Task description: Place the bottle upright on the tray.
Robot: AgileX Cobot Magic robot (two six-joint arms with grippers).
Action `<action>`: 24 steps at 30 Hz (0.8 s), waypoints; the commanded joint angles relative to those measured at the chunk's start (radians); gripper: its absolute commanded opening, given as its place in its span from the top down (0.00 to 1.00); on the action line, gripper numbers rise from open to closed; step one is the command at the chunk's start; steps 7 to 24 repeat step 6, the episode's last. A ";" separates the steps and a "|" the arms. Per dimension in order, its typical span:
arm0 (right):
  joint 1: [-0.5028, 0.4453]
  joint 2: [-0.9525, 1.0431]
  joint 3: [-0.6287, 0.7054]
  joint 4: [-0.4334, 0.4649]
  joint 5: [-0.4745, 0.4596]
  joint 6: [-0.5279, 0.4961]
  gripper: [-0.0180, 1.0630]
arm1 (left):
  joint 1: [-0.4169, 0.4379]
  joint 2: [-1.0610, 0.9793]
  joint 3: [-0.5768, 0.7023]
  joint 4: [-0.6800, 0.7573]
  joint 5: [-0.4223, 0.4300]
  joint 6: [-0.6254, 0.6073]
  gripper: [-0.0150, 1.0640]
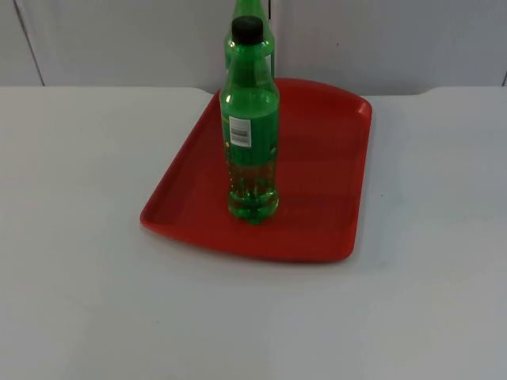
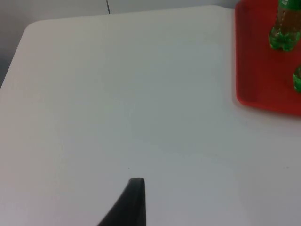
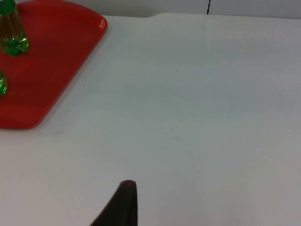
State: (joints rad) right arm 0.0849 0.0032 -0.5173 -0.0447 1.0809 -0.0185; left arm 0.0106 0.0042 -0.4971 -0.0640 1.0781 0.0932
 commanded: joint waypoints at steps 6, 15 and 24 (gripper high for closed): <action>-0.047 -0.003 0.003 -0.002 -0.004 0.002 0.01 | 0.003 -0.004 0.003 0.003 -0.002 -0.001 0.01; -0.047 -0.003 0.003 -0.002 -0.004 0.002 0.01 | 0.003 -0.004 0.003 0.003 -0.002 -0.001 0.01; -0.047 -0.003 0.003 -0.002 -0.004 0.002 0.01 | 0.003 -0.004 0.003 0.003 -0.002 -0.001 0.01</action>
